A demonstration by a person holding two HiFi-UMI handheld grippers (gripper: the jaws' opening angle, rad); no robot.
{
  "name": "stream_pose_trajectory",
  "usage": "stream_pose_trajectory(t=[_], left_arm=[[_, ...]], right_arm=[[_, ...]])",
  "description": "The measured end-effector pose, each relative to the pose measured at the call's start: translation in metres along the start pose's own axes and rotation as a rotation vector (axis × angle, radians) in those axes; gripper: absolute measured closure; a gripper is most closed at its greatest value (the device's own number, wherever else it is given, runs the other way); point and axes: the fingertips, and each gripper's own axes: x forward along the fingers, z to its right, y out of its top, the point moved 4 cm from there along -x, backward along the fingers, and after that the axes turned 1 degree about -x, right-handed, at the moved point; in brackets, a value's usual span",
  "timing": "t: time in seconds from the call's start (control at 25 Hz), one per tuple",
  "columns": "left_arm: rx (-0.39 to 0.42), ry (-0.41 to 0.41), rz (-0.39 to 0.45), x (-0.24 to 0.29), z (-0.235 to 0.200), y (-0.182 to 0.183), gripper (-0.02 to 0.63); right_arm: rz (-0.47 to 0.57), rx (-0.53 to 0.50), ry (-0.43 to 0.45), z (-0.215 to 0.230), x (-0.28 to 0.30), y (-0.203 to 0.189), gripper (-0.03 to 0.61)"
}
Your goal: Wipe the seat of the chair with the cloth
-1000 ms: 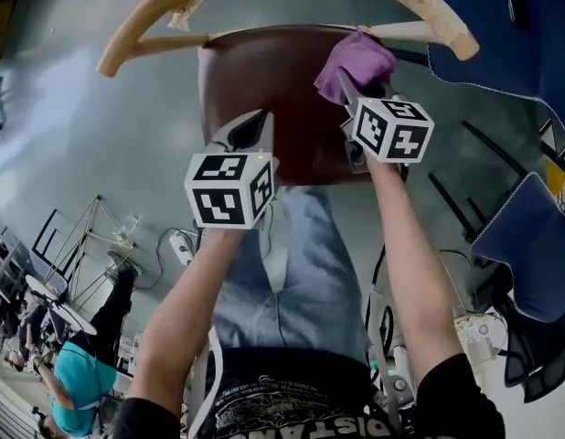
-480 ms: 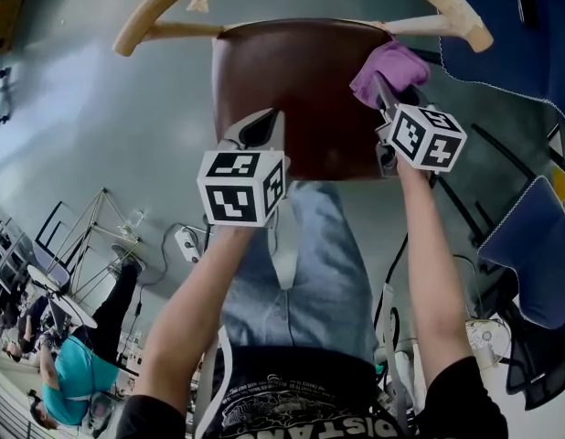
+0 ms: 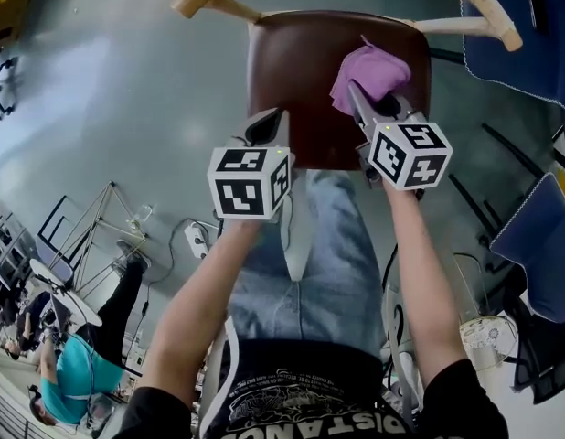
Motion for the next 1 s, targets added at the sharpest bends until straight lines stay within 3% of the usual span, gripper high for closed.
stream_pose_trajectory(t=[0.52, 0.76, 1.0], left_arm=[[0.008, 0.003, -0.036, -0.029, -0.089, -0.025, 0.615], [0.035, -0.027, -0.048, -0.034, -0.106, -0.024, 0.615], [0.048, -0.070, -0.052, -0.027, -0.105, -0.023, 0.615]], right_arm=[[-0.103, -0.101, 0.142, -0.148, 0.092, -0.048, 0.515], [-0.165, -0.117, 0.121, -0.168, 0.114, -0.060, 0.515], [-0.200, -0.110, 0.076, -0.162, 0.112, -0.073, 0.515]])
